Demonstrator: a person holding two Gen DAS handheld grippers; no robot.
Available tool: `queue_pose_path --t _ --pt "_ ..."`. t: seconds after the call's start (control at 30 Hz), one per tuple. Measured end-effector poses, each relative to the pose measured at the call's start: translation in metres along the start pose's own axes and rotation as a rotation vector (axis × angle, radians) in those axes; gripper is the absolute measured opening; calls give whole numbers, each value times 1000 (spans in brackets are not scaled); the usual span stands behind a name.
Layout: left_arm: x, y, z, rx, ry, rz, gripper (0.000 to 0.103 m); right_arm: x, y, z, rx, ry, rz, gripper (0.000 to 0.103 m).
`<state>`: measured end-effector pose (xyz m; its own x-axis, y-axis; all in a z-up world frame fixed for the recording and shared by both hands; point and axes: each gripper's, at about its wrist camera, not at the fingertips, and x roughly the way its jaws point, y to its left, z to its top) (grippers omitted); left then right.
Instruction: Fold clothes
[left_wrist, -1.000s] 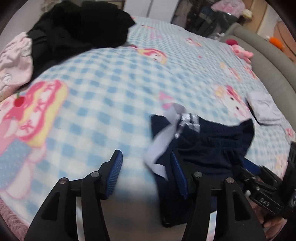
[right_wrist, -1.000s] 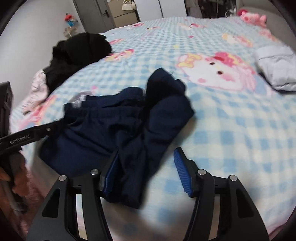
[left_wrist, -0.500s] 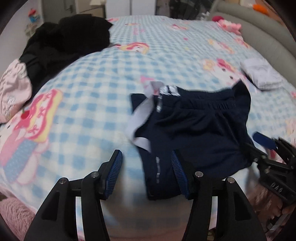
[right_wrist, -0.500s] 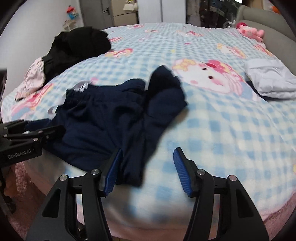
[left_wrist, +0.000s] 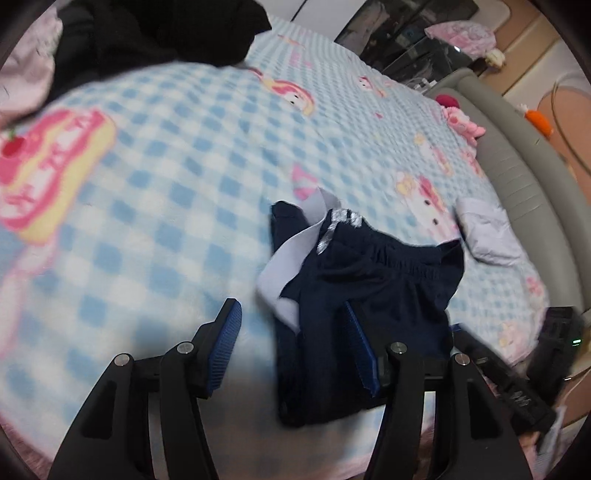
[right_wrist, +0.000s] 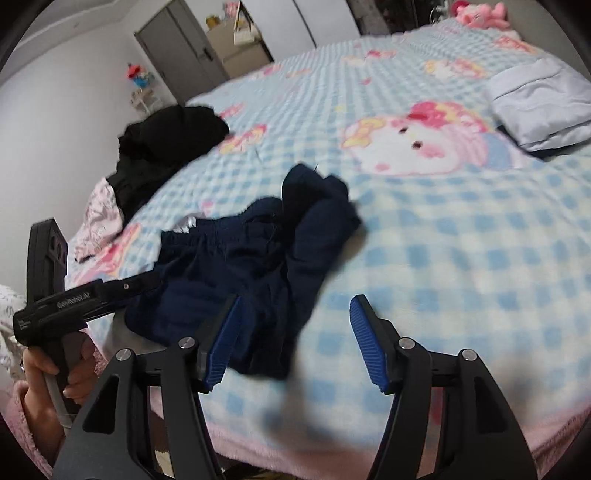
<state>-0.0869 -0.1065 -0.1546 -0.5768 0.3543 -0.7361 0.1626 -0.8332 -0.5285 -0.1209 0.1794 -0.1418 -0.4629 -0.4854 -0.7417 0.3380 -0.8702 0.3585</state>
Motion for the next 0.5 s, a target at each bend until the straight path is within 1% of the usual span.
queue_pose_path --t 0.07,0.1,0.17,0.2,0.23,0.27,0.3,0.33,0.37,0.4,0.5 --pt "3 -5 2 10 1 -62 59 17 2 6 6 33 13 62" --pt "5 -8 3 24 5 -77 59 22 4 8 3 37 17 65" --pt "11 -14 3 57 24 -65 59 38 10 13 -25 54 10 70" --pt "18 -14 1 70 44 -32 58 44 13 14 -33 69 0 70" --pt "27 -15 -1 83 61 12 54 50 18 16 -53 89 -9 70" --pt "32 -17 -3 98 53 57 38 56 23 18 -73 109 -15 67" --pt "30 -22 -5 117 33 85 25 55 28 19 -81 115 1 50" --pt "26 -29 -6 135 19 96 20 54 33 21 -90 122 18 39" --pt "21 -37 -7 152 11 105 14 52 37 22 -98 128 34 25" --pt "16 -45 -7 163 8 97 12 46 40 24 -96 118 45 16" --pt "4 -73 -4 190 15 40 11 11 43 35 -97 38 66 12"
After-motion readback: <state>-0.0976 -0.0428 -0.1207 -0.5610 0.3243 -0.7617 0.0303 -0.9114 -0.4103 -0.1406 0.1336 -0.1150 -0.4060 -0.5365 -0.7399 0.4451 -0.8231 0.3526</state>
